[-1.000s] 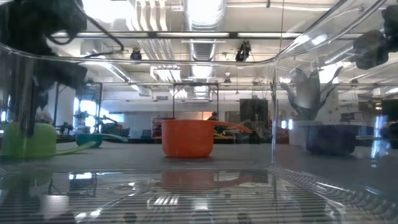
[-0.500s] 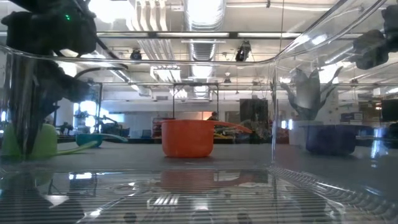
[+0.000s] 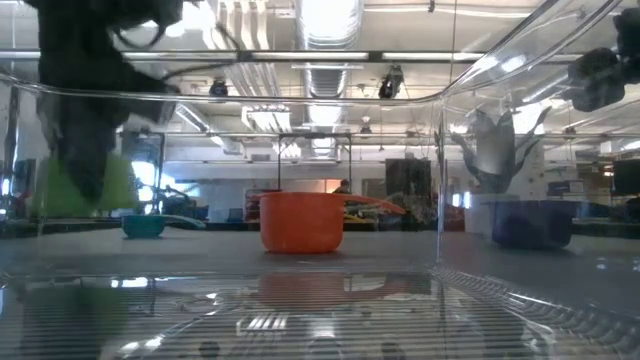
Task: Nest measuring cups in basket
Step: Stack the green measuring cup on top of the orange measuring cup
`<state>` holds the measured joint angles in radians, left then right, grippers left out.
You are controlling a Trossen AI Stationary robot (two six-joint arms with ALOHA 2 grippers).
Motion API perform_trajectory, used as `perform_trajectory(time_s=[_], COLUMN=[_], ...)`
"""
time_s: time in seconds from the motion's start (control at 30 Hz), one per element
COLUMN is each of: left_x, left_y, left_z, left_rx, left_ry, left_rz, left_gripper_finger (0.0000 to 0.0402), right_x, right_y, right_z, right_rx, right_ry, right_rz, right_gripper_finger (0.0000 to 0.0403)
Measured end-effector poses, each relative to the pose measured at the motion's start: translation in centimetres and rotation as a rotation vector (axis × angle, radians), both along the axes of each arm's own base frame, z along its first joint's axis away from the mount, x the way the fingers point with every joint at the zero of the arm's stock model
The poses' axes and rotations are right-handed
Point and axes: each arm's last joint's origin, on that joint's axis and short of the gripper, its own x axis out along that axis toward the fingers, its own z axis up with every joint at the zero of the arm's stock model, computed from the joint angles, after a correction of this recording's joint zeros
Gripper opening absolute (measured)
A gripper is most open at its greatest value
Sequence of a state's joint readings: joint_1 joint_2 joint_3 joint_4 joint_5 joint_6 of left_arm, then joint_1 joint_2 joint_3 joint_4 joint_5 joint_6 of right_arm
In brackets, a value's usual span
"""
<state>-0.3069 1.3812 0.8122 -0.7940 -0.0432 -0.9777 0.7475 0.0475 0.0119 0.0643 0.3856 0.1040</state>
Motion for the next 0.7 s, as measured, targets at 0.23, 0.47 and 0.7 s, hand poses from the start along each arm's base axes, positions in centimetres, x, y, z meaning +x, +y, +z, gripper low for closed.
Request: perform_trajectory(time_s=[0.23, 0.47, 0.7], left_x=[-1.6, -3.1, -3.8], left_y=[-0.4, -0.8, -0.4], left_z=[4.4, 6.6, 6.2], left_rx=[-0.085, -0.194, -0.211], left_ry=[-0.276, -0.657, -0.716], left_rz=[-0.038, -0.111, -0.114], left_gripper_finger=[0.0319, 0.0319, 0.0319], right_x=[0.0, 0.0, 0.0], right_y=[0.0, 0.0, 0.0], right_z=[0.0, 0.0, 0.0], right_rx=[0.0, 0.0, -0.094], right_ry=[0.0, 0.0, -0.035], right_rz=[0.0, 0.0, -0.011], right_gripper_finger=[0.0009, 0.0009, 0.0009])
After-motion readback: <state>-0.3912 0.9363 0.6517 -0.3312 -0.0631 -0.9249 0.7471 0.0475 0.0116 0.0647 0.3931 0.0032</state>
